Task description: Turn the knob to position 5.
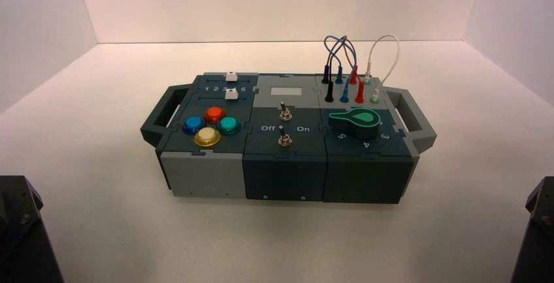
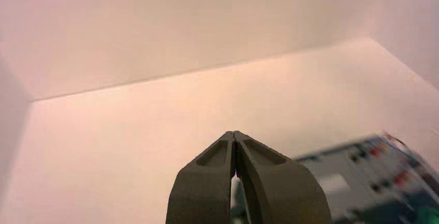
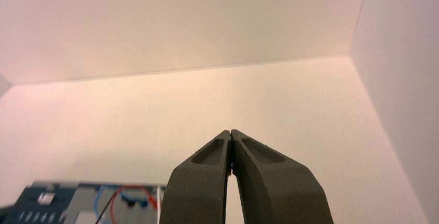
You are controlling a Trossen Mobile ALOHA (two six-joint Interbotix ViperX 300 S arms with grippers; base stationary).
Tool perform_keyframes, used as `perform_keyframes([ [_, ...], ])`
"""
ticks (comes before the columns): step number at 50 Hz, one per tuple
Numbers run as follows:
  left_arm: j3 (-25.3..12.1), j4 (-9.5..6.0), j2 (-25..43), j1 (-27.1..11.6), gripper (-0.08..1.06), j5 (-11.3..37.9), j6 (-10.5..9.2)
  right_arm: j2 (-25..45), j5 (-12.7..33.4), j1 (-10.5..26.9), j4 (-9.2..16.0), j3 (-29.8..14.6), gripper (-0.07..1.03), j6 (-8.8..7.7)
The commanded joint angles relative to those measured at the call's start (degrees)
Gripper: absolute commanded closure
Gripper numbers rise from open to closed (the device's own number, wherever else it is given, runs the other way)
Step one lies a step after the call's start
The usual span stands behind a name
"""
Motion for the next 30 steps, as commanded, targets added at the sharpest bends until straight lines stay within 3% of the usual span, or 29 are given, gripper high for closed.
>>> perform_keyframes([
  [1,-1.4,-0.09,0.4,-3.8,1.01,1.1,-0.09,0.2,5.4,0.4,0.2,-2.3,0.98,0.00],
  [8,-1.4,-0.18,0.6,-6.6,1.01,1.9,-0.09,0.5,11.2,1.3,0.2,-2.8,0.98,-0.53],
  [14,-1.6,-0.18,0.9,-7.4,1.01,2.6,-0.09,1.0,13.4,3.0,0.2,-3.2,0.98,-0.70],
  [19,-1.8,-0.18,1.7,-8.5,1.01,3.9,0.00,3.1,16.9,6.3,-0.2,-4.3,0.98,-0.97],
  [21,-2.5,-0.18,3.4,-9.8,1.01,5.0,0.00,6.6,18.7,10.0,-0.3,-5.6,0.98,-1.14],
  [30,-4.6,-0.26,8.1,-13.1,1.01,8.4,0.26,13.8,19.9,16.5,-0.8,-8.1,0.98,-1.14],
])
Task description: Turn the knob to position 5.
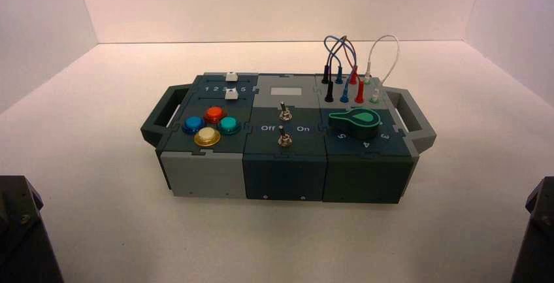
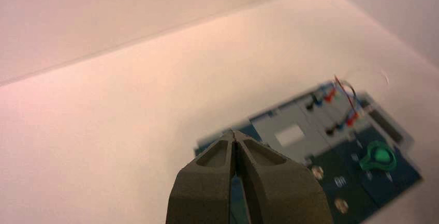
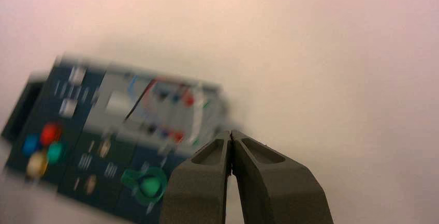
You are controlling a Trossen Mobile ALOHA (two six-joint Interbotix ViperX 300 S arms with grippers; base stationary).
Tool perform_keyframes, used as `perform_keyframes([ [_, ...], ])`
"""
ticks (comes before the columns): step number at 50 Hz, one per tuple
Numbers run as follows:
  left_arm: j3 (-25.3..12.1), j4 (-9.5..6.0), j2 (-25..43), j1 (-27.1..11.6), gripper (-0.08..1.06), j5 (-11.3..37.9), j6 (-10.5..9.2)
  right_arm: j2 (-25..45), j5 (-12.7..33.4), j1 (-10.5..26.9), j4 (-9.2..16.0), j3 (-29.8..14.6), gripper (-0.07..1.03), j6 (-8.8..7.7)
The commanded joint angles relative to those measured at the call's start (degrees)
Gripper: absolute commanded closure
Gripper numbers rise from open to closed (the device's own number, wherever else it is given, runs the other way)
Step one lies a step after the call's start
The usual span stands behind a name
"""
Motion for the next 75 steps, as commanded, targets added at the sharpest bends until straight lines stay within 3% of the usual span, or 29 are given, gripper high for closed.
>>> perform_keyframes([
  [1,-3.2,-0.09,3.0,-2.7,1.01,2.0,0.18,4.8,0.4,4.6,-0.6,-3.4,0.98,0.00],
  [17,-5.4,-0.09,9.8,-8.6,1.01,9.1,0.88,12.5,0.4,9.8,-1.4,-4.1,0.98,-0.70],
  [28,-4.5,-0.09,13.0,-9.7,1.01,9.4,0.88,17.8,-0.3,15.5,-1.1,-5.1,0.98,-0.70],
  [35,-4.2,-0.09,13.8,-10.1,1.01,9.4,0.88,20.5,-0.7,17.1,-0.9,-5.7,0.98,-0.70],
  [42,-4.0,-0.26,15.0,-14.5,1.01,9.4,0.88,26.8,-1.2,20.3,-0.8,-7.6,0.98,-0.70],
  [55,-3.3,-0.26,16.2,-16.2,1.01,9.4,0.88,33.0,-1.2,22.9,-0.4,-10.0,0.99,-0.70],
  [75,-2.9,-0.18,16.7,-16.3,1.01,9.3,1.23,39.2,-1.6,23.4,0.2,-11.2,0.99,-0.70],
])
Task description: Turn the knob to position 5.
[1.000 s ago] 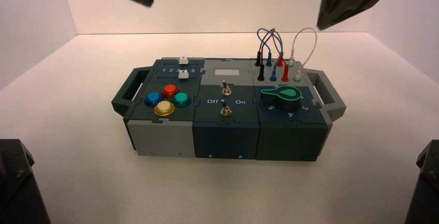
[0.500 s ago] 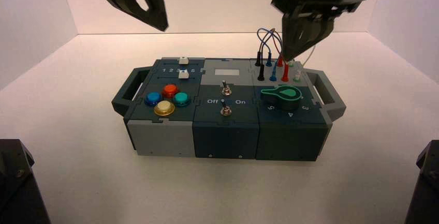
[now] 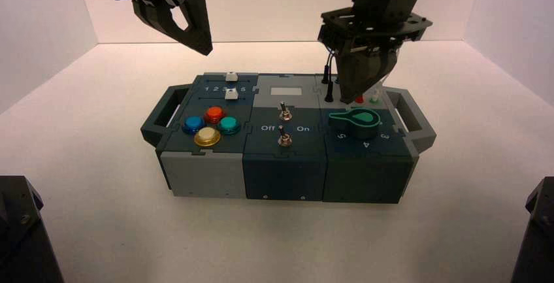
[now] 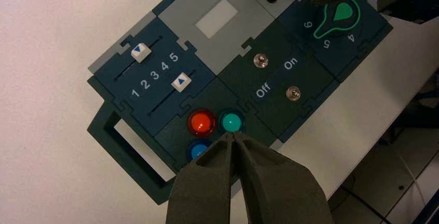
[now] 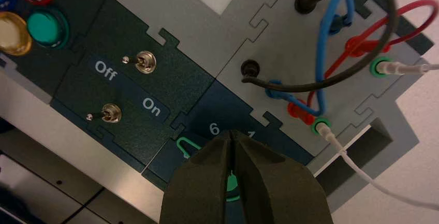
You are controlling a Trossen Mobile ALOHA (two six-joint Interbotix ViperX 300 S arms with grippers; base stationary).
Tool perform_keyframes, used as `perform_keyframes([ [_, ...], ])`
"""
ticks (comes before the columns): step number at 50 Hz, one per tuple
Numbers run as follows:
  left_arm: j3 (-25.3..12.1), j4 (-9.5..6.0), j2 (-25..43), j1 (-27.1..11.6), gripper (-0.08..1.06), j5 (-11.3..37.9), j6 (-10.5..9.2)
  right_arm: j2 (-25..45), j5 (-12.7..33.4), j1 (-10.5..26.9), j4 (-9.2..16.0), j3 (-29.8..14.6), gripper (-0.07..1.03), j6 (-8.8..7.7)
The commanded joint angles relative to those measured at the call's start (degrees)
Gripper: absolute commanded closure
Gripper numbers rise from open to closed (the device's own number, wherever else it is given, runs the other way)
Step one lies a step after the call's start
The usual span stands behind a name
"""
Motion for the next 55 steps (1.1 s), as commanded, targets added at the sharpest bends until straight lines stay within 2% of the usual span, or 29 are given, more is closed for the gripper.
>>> perform_keyframes([
  [1,-0.7,0.00,-0.2,-0.2,1.01,-0.4,0.62,0.6,-0.4,0.4,0.3,-1.7,0.99,-0.09],
  [15,-0.8,0.00,-0.4,-0.2,1.01,-0.4,0.88,1.2,-0.5,0.7,1.7,-2.0,0.99,-0.09],
  [30,-0.8,0.00,-0.4,-0.2,1.01,-0.4,1.05,2.5,-0.5,3.9,3.5,-2.9,0.99,0.26],
  [55,-0.6,0.09,-0.6,-0.2,1.01,-0.2,1.32,1.5,0.6,4.0,3.8,-1.7,0.98,0.62],
])
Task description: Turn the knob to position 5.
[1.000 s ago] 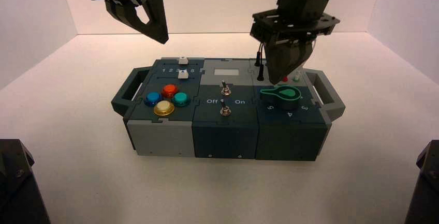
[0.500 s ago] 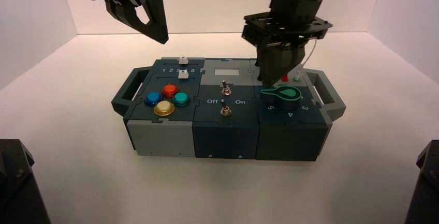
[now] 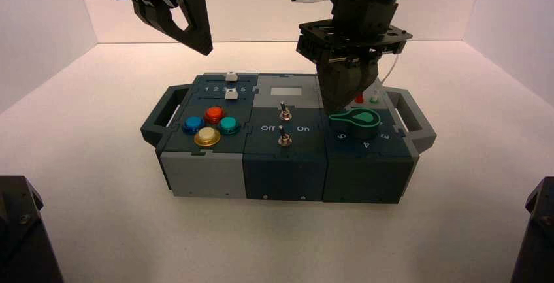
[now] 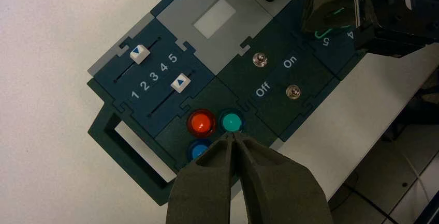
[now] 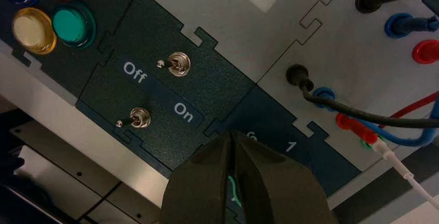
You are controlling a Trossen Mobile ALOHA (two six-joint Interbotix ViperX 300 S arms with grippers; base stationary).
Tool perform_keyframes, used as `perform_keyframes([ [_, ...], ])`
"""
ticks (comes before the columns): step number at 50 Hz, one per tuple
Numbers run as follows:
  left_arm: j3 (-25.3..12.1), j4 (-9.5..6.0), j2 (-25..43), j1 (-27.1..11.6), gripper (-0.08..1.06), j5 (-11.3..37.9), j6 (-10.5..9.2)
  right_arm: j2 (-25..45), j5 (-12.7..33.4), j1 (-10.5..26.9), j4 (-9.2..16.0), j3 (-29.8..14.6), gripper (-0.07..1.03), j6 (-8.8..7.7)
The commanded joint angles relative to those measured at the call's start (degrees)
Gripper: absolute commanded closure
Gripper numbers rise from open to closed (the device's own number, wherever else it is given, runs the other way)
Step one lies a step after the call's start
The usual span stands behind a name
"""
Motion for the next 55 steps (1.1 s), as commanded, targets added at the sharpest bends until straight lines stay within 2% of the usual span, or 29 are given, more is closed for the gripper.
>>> perform_keyframes([
  [1,-0.7,0.09,-0.5,-0.1,1.01,-0.2,0.35,-1.8,0.1,0.3,0.3,0.1,0.99,0.26],
  [55,-0.6,0.18,-0.3,-0.2,1.01,-0.3,0.35,-3.1,-0.4,0.4,1.5,1.8,0.99,0.18],
])
